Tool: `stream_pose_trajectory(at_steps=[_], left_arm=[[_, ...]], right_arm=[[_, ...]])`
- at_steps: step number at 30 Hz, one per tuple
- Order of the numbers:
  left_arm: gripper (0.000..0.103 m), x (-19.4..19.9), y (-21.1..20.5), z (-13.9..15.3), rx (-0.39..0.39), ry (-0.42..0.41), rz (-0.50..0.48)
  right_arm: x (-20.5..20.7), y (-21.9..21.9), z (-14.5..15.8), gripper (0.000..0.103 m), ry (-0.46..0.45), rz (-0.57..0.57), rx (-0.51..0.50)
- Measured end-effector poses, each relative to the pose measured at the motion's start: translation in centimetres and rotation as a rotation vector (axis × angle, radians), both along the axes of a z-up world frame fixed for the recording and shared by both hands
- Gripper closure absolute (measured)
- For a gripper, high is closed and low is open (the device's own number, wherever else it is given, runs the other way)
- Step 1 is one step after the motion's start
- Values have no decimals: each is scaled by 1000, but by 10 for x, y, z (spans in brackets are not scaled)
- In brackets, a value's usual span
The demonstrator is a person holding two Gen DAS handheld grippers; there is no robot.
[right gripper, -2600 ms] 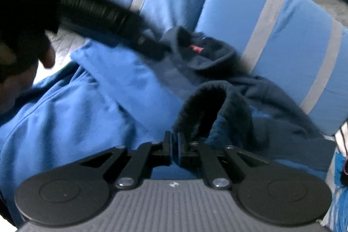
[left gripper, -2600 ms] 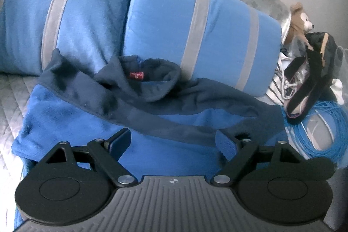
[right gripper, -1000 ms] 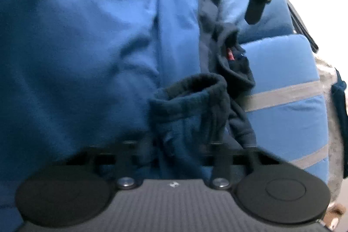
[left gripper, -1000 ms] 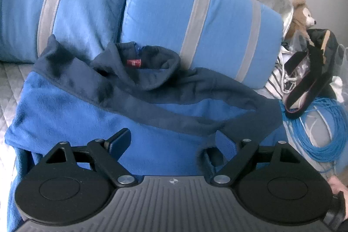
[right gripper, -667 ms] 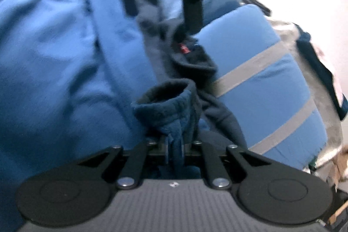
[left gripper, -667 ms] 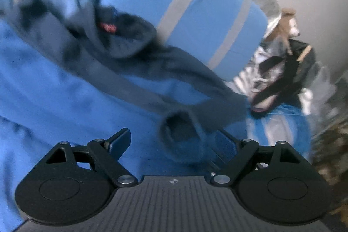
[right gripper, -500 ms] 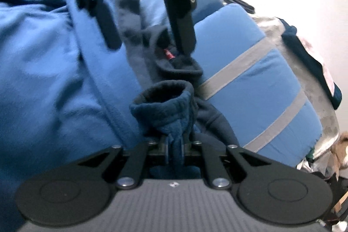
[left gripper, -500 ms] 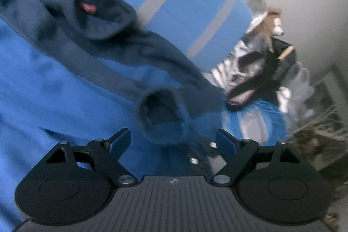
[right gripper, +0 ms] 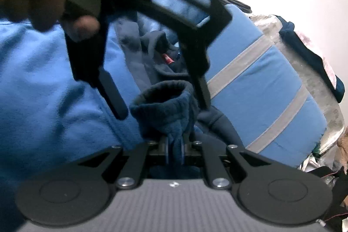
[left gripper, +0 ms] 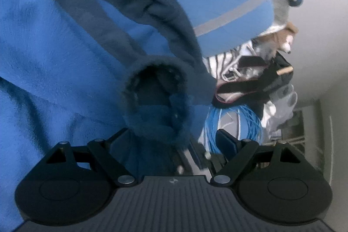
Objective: Fold clothes
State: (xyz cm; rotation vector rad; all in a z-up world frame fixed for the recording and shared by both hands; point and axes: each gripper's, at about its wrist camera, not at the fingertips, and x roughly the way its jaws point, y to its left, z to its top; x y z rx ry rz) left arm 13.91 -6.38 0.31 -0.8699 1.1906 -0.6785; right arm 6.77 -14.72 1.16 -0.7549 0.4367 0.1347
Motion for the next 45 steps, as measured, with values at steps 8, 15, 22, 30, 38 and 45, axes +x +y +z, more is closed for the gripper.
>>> stream_pose_trajectory(at_steps=[8,15,22,30,38,45], left_arm=[[44,11,-1,-15,2,55,70],[88,8,5,-8,11,21,95],[90,7,9,-1,4,-19,111],[90,7,13,20,-77,-54,126],[91,14,35,48,-205,-80,186],[91,18,64,71,-290,-119,228]], right_arm=[[-2,-2,0,93,2,29,-10],[-4,-1,-1,93,9,54,-27],[-1,1,-3,42,-47,2,-62],[13,-9,-12,10,-88,-77,-113],[35,-27,-17,1,-157,-189,-167],[53,-44,-20,0,-198,-288,-196]])
